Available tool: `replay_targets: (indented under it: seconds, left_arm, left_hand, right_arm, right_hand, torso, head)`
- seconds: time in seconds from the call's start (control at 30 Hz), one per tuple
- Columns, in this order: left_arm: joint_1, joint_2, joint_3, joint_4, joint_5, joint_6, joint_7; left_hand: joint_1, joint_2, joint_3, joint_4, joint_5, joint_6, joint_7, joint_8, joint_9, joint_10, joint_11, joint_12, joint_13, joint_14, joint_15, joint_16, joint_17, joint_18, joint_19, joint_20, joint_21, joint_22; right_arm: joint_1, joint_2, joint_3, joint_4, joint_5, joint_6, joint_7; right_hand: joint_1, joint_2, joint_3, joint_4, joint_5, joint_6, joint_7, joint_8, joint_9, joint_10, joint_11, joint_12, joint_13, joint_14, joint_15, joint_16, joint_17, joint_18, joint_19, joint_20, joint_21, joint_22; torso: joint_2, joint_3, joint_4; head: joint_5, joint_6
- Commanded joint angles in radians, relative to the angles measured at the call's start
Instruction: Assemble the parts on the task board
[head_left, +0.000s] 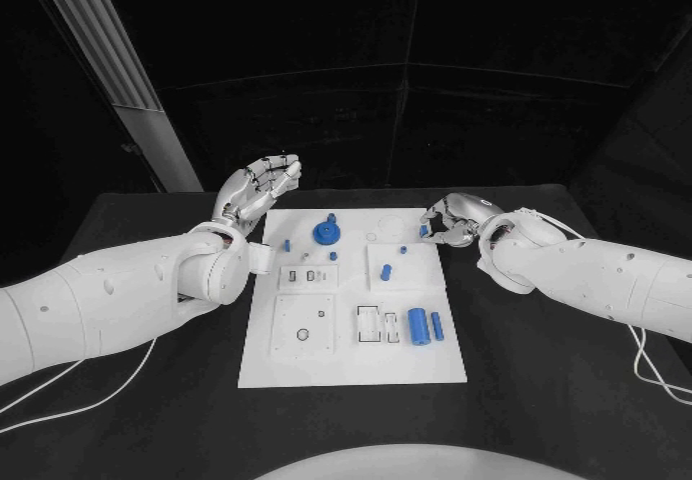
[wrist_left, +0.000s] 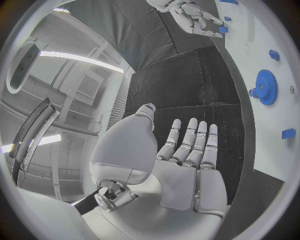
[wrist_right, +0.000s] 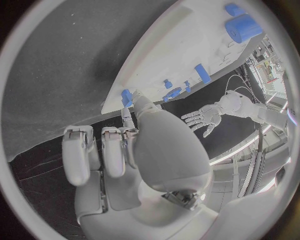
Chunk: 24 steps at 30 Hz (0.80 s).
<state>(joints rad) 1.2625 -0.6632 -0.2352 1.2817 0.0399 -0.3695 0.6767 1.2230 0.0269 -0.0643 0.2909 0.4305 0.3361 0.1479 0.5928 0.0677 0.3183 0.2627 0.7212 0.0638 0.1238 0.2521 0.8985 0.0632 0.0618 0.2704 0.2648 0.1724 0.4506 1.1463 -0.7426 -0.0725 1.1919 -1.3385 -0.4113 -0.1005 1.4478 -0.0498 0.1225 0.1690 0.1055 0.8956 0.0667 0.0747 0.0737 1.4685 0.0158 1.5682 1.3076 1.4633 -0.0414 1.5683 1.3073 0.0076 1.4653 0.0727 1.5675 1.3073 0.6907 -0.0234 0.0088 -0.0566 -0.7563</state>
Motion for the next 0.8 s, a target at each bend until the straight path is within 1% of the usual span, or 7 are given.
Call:
replay_targets:
  seconds: [0.03, 0.2, 0.23, 0.3, 0.47, 0.6, 0.8]
  left_arm:
    - [0.001, 0.0, 0.001, 0.002, -0.005, 0.011, 0.272]
    - [0.001, -0.002, 0.001, 0.003, -0.005, 0.01, 0.271]
    - [0.001, -0.001, 0.001, 0.003, -0.005, 0.01, 0.271]
    - [0.001, -0.001, 0.001, 0.003, -0.005, 0.01, 0.271]
    - [0.001, -0.001, 0.001, 0.003, -0.005, 0.01, 0.271]
    - [0.001, -0.002, 0.001, 0.004, -0.005, 0.01, 0.271]
    - [0.001, -0.002, 0.001, 0.005, -0.005, 0.01, 0.271]
  left_hand:
    - [0.001, 0.011, -0.006, 0.002, 0.003, -0.003, 0.148, 0.006, -0.001, -0.008, 0.002, 0.004, 0.001, 0.003, 0.004, 0.004, 0.001, 0.02, -0.006, 0.003, 0.003, -0.001]
    - [0.001, 0.011, -0.006, 0.002, 0.003, -0.003, 0.148, 0.006, -0.001, -0.008, 0.002, 0.004, 0.001, 0.003, 0.004, 0.004, 0.001, 0.02, -0.006, 0.003, 0.003, -0.001]
    - [0.001, 0.011, -0.006, 0.002, 0.004, -0.004, 0.148, 0.006, -0.001, -0.008, 0.002, 0.004, 0.001, 0.003, 0.004, 0.004, 0.001, 0.02, -0.006, 0.003, 0.003, -0.001]
    - [0.001, 0.012, -0.007, 0.002, 0.004, -0.004, 0.148, 0.006, -0.001, -0.008, 0.002, 0.004, 0.001, 0.003, 0.004, 0.004, 0.001, 0.021, -0.006, 0.003, 0.003, -0.001]
    - [0.001, 0.012, -0.007, 0.002, 0.004, -0.004, 0.148, 0.006, -0.001, -0.008, 0.002, 0.004, 0.001, 0.003, 0.004, 0.004, 0.001, 0.021, -0.006, 0.003, 0.003, -0.001]
    - [0.001, 0.012, -0.007, 0.002, 0.004, -0.004, 0.148, 0.006, -0.001, -0.008, 0.002, 0.004, 0.001, 0.003, 0.004, 0.004, 0.001, 0.021, -0.006, 0.003, 0.003, -0.001]
    - [0.001, 0.012, -0.007, 0.002, 0.004, -0.004, 0.148, 0.006, -0.001, -0.008, 0.002, 0.004, 0.001, 0.003, 0.004, 0.004, 0.001, 0.021, -0.006, 0.003, 0.003, -0.001]
  right_arm:
    - [0.0, 0.002, 0.001, -0.001, -0.015, 0.019, -0.02]
    - [0.0, 0.007, 0.001, -0.003, -0.016, 0.026, -0.03]
    - [0.0, 0.009, 0.001, -0.003, -0.016, 0.029, -0.032]
    - [0.0, 0.011, 0.001, -0.005, -0.017, 0.032, -0.036]
    - [0.0, 0.017, 0.001, -0.01, -0.017, 0.041, -0.044]
    - [0.0, 0.019, 0.001, -0.011, -0.017, 0.045, -0.049]
    - [-0.001, 0.023, 0.001, -0.013, -0.027, 0.049, -0.059]
  right_hand:
    - [0.012, 0.002, 0.005, -0.002, 0.006, 0.009, 0.0, 0.006, 0.001, 0.102, -0.007, 0.003, 0.263, 0.108, -0.007, 0.002, 0.263, -0.008, 0.106, -0.007, 0.003, 0.264]
    - [0.012, 0.003, 0.005, -0.003, 0.006, 0.009, 0.0, 0.005, 0.001, 0.102, -0.007, 0.003, 0.263, 0.108, -0.007, 0.002, 0.263, -0.008, 0.106, -0.007, 0.003, 0.264]
    - [0.012, 0.003, 0.005, -0.003, 0.006, 0.009, 0.001, 0.005, 0.001, 0.102, -0.007, 0.003, 0.263, 0.108, -0.007, 0.002, 0.263, -0.008, 0.106, -0.007, 0.003, 0.264]
    - [0.012, 0.004, 0.006, -0.003, 0.007, 0.008, 0.001, 0.005, 0.001, 0.102, -0.007, 0.003, 0.263, 0.108, -0.008, 0.002, 0.263, -0.008, 0.106, -0.007, 0.003, 0.264]
    - [0.012, 0.005, 0.006, -0.003, 0.007, 0.007, 0.002, 0.004, 0.0, 0.102, -0.006, 0.003, 0.263, 0.108, -0.008, 0.002, 0.263, -0.008, 0.106, -0.007, 0.003, 0.264]
    - [0.013, 0.006, 0.007, -0.003, 0.007, 0.006, 0.003, 0.003, 0.0, 0.102, -0.006, 0.003, 0.263, 0.108, -0.008, 0.002, 0.263, -0.008, 0.106, -0.008, 0.003, 0.264]
    - [0.01, 0.019, 0.011, -0.002, 0.006, 0.026, 0.006, 0.009, 0.002, 0.102, -0.002, 0.003, 0.263, 0.108, -0.006, 0.002, 0.263, -0.008, 0.106, -0.008, 0.003, 0.264]
  torso:
    - [0.0, -0.0002, 0.0005]
    - [0.0, -0.0002, -0.0012]
    - [0.0, -0.0001, -0.0009]
    - [0.001, -0.0001, 0.001]
    - [-0.001, -0.0005, 0.0]
    - [0.0, -0.0003, 0.0001]
    - [0.0, -0.0004, 0.0]
  head:
    - [0.001, -0.002]
    - [0.001, -0.002]
    - [0.001, -0.002]
    - [-0.003, 0.0]
    - [-0.001, -0.001]
    - [0.001, 0.001]
    - [0.001, -0.001]
